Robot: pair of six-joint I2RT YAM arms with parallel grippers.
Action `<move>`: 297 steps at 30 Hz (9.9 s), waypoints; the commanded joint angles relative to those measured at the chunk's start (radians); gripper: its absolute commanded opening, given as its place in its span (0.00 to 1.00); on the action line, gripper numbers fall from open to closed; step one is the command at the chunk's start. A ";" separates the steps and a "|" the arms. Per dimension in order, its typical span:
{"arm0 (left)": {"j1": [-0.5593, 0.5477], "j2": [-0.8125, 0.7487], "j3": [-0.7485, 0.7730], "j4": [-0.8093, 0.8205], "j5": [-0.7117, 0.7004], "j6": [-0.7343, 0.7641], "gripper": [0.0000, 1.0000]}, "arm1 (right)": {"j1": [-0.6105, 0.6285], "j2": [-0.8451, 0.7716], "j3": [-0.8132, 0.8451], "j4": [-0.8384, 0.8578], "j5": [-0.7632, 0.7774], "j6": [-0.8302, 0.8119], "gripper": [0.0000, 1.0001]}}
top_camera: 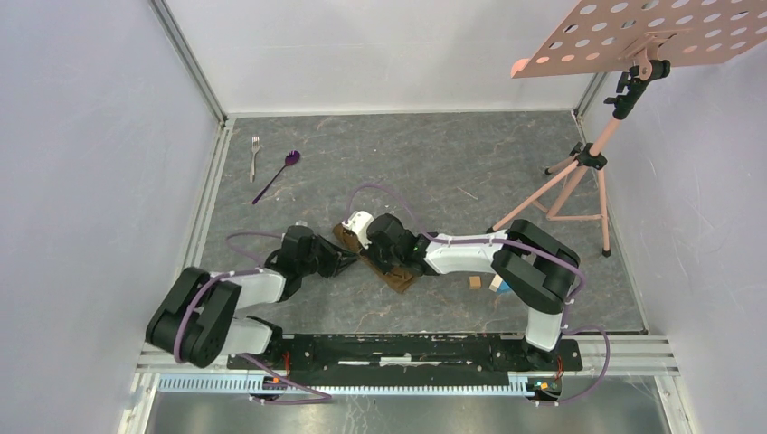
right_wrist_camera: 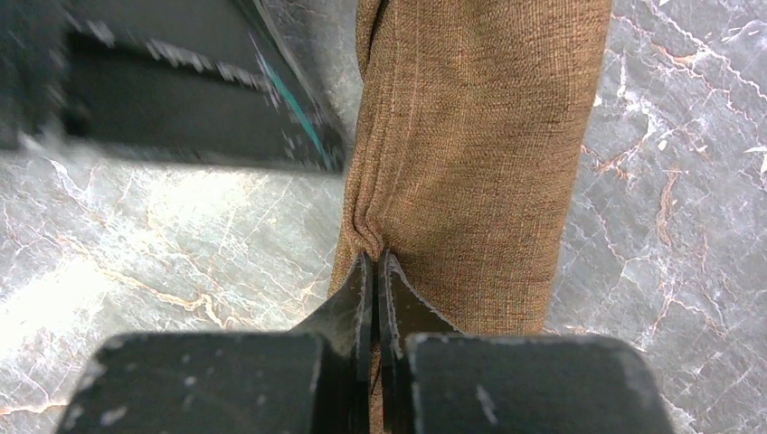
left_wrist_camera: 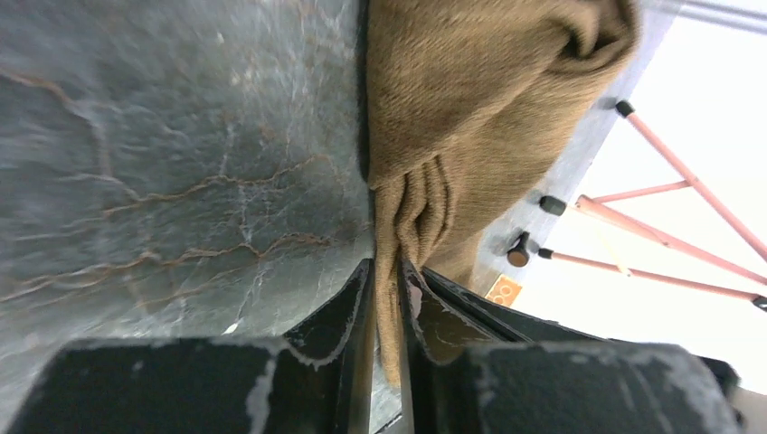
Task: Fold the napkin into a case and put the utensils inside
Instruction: Smooth out the smaller rectangle-folded napkin at the center of the board, then pick up the smaller rectangle-folded napkin from the center of the board, then turn over the smaller rectangle-folded napkin at the center of the board, then rotate the smaller rectangle-folded napkin at the center of the board.
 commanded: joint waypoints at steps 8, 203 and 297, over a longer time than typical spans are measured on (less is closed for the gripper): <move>0.133 -0.101 0.278 -0.357 0.122 0.248 0.08 | -0.012 -0.007 -0.075 0.070 -0.023 0.039 0.05; 0.192 -0.458 0.556 -1.086 -0.613 0.569 0.72 | 0.134 0.287 0.487 -0.283 0.418 0.013 0.60; 0.037 0.331 0.906 -0.687 0.116 0.722 0.63 | -0.146 -0.447 -0.182 -0.266 -0.134 0.160 0.55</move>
